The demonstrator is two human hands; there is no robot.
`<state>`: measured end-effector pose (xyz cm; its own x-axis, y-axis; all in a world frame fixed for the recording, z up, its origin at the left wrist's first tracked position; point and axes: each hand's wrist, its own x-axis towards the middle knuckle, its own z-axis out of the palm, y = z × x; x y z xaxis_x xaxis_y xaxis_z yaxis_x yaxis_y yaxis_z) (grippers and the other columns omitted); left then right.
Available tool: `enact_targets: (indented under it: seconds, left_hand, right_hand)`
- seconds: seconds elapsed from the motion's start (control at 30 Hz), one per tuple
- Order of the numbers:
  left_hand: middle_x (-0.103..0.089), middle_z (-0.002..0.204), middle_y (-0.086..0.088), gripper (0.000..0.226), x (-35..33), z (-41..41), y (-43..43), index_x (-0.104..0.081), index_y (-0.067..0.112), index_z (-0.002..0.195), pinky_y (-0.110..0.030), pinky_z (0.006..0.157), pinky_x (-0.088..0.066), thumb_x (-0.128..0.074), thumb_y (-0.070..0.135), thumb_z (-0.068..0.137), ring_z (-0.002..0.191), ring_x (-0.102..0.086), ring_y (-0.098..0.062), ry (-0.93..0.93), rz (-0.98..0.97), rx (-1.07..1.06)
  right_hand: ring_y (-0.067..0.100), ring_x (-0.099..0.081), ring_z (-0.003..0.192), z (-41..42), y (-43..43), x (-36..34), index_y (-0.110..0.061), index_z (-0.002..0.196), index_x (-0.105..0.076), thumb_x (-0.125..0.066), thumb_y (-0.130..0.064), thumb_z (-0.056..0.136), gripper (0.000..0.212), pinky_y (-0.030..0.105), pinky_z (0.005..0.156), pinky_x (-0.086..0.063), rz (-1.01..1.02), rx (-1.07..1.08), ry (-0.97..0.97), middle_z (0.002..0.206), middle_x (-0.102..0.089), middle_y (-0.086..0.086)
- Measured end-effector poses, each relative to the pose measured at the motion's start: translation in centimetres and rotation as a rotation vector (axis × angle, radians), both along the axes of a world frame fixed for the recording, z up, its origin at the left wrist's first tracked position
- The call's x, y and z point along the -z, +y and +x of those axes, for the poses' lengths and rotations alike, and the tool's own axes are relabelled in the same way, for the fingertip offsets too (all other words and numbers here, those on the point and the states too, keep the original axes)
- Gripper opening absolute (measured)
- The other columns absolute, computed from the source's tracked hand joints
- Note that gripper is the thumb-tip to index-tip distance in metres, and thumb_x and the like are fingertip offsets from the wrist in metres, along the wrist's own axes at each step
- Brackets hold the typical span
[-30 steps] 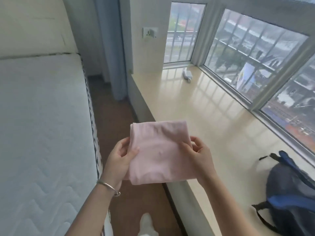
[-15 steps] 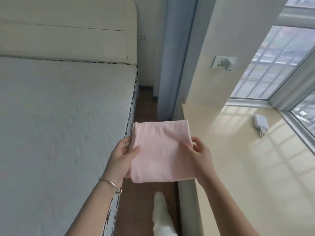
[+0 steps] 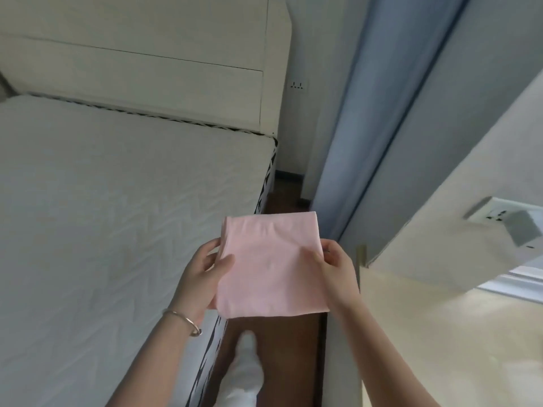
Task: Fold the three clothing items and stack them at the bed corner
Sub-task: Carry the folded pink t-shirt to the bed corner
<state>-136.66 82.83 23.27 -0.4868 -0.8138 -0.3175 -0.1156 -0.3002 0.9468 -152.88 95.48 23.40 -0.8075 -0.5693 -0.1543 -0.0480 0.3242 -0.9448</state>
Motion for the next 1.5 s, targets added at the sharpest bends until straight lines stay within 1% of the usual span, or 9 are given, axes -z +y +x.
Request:
enact_targets:
  seconds: [0.13,0.37,0.47,0.7,0.9,1.03,1.13,1.33,1.5]
  left_hand:
    - [-0.067,0.096,0.01,0.03,1.7,-5.7,-8.7,-0.057,0.038,0.101,-0.032,0.065,-0.046,-0.058,0.012,0.087,0.083,-0.062,-0.012,0.002,-0.007,0.007]
    - [-0.067,0.096,0.007,0.031,3.0,-16.1,-24.6,-0.057,0.033,0.104,-0.031,0.066,-0.046,-0.055,0.006,0.088,0.082,-0.061,-0.013,-0.017,0.02,0.064]
    - [-0.066,0.099,0.007,0.032,3.5,-20.3,-29.7,-0.055,0.027,0.114,-0.03,0.064,-0.046,-0.055,0.008,0.088,0.082,-0.062,-0.013,-0.04,0.028,0.089]
    - [-0.063,0.092,0.007,0.029,7.2,-29.7,-40.1,-0.055,0.031,0.106,-0.017,0.041,-0.042,-0.058,0.009,0.087,0.07,-0.058,-0.012,-0.158,0.014,0.099]
    - [-0.062,0.088,0.006,0.029,13.9,-38.9,-49.5,-0.056,0.026,0.105,-0.019,0.056,-0.048,-0.053,0.002,0.088,0.077,-0.056,-0.014,-0.294,0.01,0.098]
    - [-0.063,0.1,-0.002,0.032,19.2,-44.2,-55.6,-0.055,0.027,0.109,-0.028,0.072,-0.044,-0.062,0.015,0.081,0.091,-0.056,-0.019,-0.376,0.03,0.12]
    - [-0.063,0.108,-0.005,0.046,23.3,-46.4,-59.4,-0.055,0.031,0.111,-0.035,0.083,-0.046,-0.056,0.031,0.065,0.098,-0.057,-0.021,-0.433,0.077,0.127]
    - [-0.061,0.108,-0.004,0.047,29.0,-47.6,-64.0,-0.054,0.03,0.112,-0.035,0.085,-0.044,-0.055,0.032,0.065,0.1,-0.055,-0.021,-0.472,0.11,0.111]
    - [-0.06,0.109,0.008,0.041,31.6,-47.2,-64.6,-0.055,0.038,0.107,-0.03,0.088,-0.042,-0.054,0.03,0.067,0.101,-0.055,-0.016,-0.443,0.136,0.131]
  right_hand:
    - [0.017,-0.063,0.085,-5.4,-8.1,1.8,-0.029,0.089,-0.059,-0.053,-0.023,0.09,0.008,0.04,0.077,-0.053,0.006,0.0,-0.041,0.089,-0.066,-0.006]
    - [0.016,-0.062,0.087,-15.0,-22.8,2.8,-0.024,0.097,-0.056,-0.052,-0.023,0.092,0.007,0.035,0.074,-0.053,0.042,0.028,-0.114,0.095,-0.064,-0.004]
    - [0.014,-0.06,0.089,-19.1,-27.7,3.3,-0.032,0.092,-0.052,-0.052,-0.023,0.092,0.009,0.034,0.077,-0.054,0.06,0.038,-0.152,0.097,-0.062,-0.008]
    - [0.013,-0.058,0.082,-28.2,-38.1,7.2,-0.03,0.084,-0.049,-0.053,-0.017,0.091,0.015,0.027,0.069,-0.049,0.165,0.044,-0.247,0.09,-0.061,-0.003]
    - [0.017,-0.061,0.082,-36.7,-47.6,14.4,-0.034,0.078,-0.049,-0.058,-0.022,0.088,0.018,0.044,0.082,-0.053,0.295,0.038,-0.298,0.087,-0.062,-0.006]
    - [0.018,-0.061,0.084,-41.9,-54.2,20.3,-0.034,0.081,-0.05,-0.057,-0.024,0.089,0.014,0.046,0.082,-0.053,0.345,0.028,-0.323,0.089,-0.062,-0.004]
    - [0.02,-0.06,0.085,-44.5,-58.1,24.8,-0.025,0.092,-0.051,-0.055,-0.023,0.091,0.004,0.041,0.079,-0.053,0.385,-0.004,-0.321,0.092,-0.062,0.0]
    - [0.025,-0.061,0.093,-45.9,-63.0,31.4,-0.016,0.106,-0.051,-0.052,-0.015,0.092,0.014,0.039,0.082,-0.051,0.437,-0.075,-0.437,0.106,-0.063,0.009]
    - [0.018,-0.057,0.085,-45.5,-63.0,33.9,-0.018,0.103,-0.047,-0.051,-0.017,0.094,0.01,0.025,0.061,-0.042,0.448,-0.069,-0.433,0.099,-0.061,0.003]
